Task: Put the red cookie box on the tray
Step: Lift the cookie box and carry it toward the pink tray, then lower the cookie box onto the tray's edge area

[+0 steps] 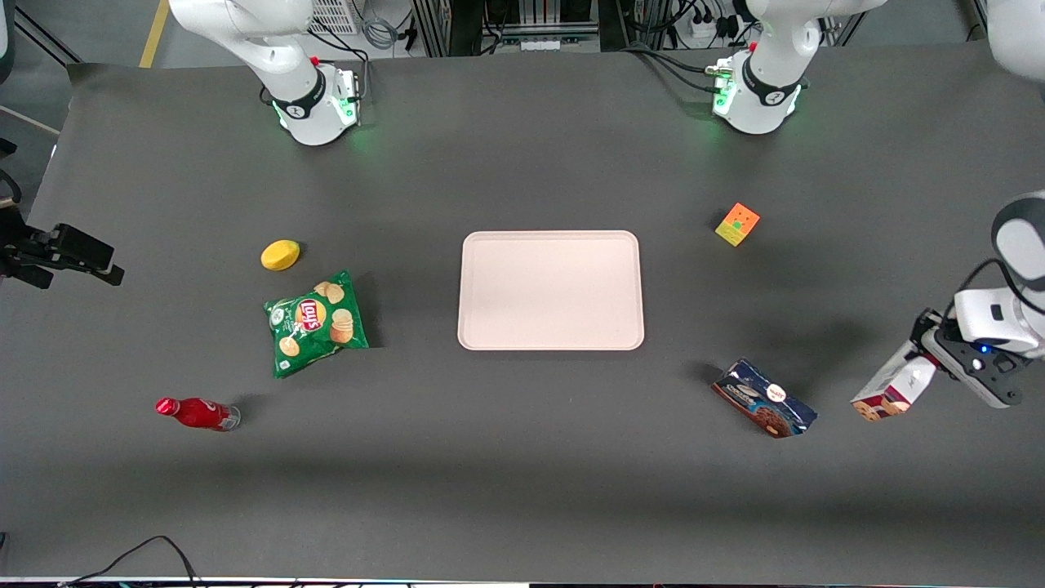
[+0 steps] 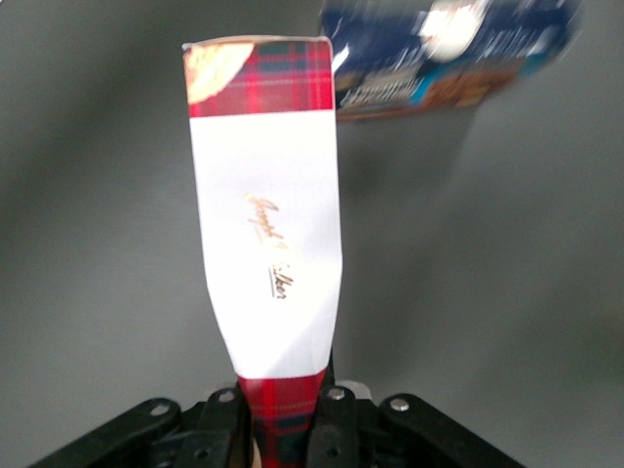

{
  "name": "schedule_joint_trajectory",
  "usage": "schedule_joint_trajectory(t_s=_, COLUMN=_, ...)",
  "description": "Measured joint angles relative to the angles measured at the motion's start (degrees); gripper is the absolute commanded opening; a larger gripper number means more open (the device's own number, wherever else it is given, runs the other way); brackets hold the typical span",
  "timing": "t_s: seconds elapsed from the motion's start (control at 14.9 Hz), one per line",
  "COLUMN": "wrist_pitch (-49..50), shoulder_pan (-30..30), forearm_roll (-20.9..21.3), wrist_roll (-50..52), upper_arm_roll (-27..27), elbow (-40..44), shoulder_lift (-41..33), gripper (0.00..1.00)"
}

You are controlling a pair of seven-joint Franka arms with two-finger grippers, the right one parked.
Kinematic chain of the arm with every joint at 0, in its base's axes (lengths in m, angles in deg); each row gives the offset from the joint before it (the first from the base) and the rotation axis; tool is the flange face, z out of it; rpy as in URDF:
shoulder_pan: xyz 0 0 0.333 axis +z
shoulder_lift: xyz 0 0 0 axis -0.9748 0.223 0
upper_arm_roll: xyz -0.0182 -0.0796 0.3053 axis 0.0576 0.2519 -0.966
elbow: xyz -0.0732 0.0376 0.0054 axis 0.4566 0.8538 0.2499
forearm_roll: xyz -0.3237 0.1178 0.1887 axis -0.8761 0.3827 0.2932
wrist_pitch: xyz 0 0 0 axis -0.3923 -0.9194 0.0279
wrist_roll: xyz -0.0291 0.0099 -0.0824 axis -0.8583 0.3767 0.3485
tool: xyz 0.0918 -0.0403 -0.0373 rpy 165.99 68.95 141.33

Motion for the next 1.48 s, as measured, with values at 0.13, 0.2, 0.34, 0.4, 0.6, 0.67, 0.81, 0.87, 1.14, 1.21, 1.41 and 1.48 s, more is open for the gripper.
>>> schedule_joint_trajectory(t_s=0.13, wrist_pitch=6.3, shoulder_pan=-4.4, forearm_roll=0.0, wrist_roll=14.8, upper_arm_roll=0.1, elbow=0.0, shoulder_lift=-4.7, gripper=0.05)
schedule_joint_trajectory(t_s=0.2, wrist_pitch=8.4, shoulder_pan=-7.0, forearm_roll=-0.1, wrist_roll=22.4, upper_arm_roll=0.2, elbow=0.0, shoulder_lift=-6.9, gripper=0.07)
schedule_joint_trajectory(t_s=0.34, wrist_pitch=10.9, shoulder_pan=-12.5, forearm_roll=-0.1, wrist_roll=37.3, upper_arm_roll=0.4, elbow=0.0, shoulder_lift=-10.4, gripper=0.1)
schedule_joint_trajectory(t_s=0.4, wrist_pitch=11.6, shoulder_pan=-15.0, forearm_roll=-0.1, wrist_roll=43.9, upper_arm_roll=0.5, elbow=-0.1, shoulder_lift=-11.6, gripper=0.1)
schedule_joint_trajectory(t_s=0.6, wrist_pitch=13.0, shoulder_pan=-20.4, forearm_roll=-0.1, wrist_roll=60.1, upper_arm_roll=2.1, elbow=-0.7, shoulder_lift=-12.9, gripper=0.1)
schedule_joint_trajectory(t_s=0.67, wrist_pitch=13.0, shoulder_pan=-21.1, forearm_roll=-0.1, wrist_roll=64.1, upper_arm_roll=3.2, elbow=-1.5, shoulder_lift=-12.9, gripper=0.1)
schedule_joint_trajectory(t_s=0.81, wrist_pitch=12.3, shoulder_pan=-21.4, forearm_roll=-0.1, wrist_roll=69.6, upper_arm_roll=5.4, elbow=-4.0, shoulder_lift=-12.8, gripper=0.1)
schedule_joint_trajectory(t_s=0.87, wrist_pitch=10.7, shoulder_pan=-21.4, forearm_roll=-0.1, wrist_roll=71.5, upper_arm_roll=6.4, elbow=-5.7, shoulder_lift=-12.8, gripper=0.1)
schedule_joint_trajectory(t_s=1.14, wrist_pitch=-5.5, shoulder_pan=-21.4, forearm_roll=-0.1, wrist_roll=79.2, upper_arm_roll=11.9, elbow=-17.0, shoulder_lift=-13.1, gripper=0.1)
schedule_joint_trajectory(t_s=1.21, wrist_pitch=-10.0, shoulder_pan=-21.4, forearm_roll=-0.1, wrist_roll=81.4, upper_arm_roll=13.6, elbow=-20.3, shoulder_lift=-13.2, gripper=0.1)
schedule_joint_trajectory(t_s=1.41, wrist_pitch=-21.8, shoulder_pan=-21.5, forearm_roll=-0.1, wrist_roll=87.2, upper_arm_roll=18.5, elbow=-29.1, shoulder_lift=-13.3, gripper=0.1)
schedule_joint_trajectory(t_s=1.48, wrist_pitch=-24.3, shoulder_pan=-21.5, forearm_roll=-0.1, wrist_roll=88.3, upper_arm_roll=19.8, elbow=-31.3, shoulder_lift=-13.3, gripper=0.1)
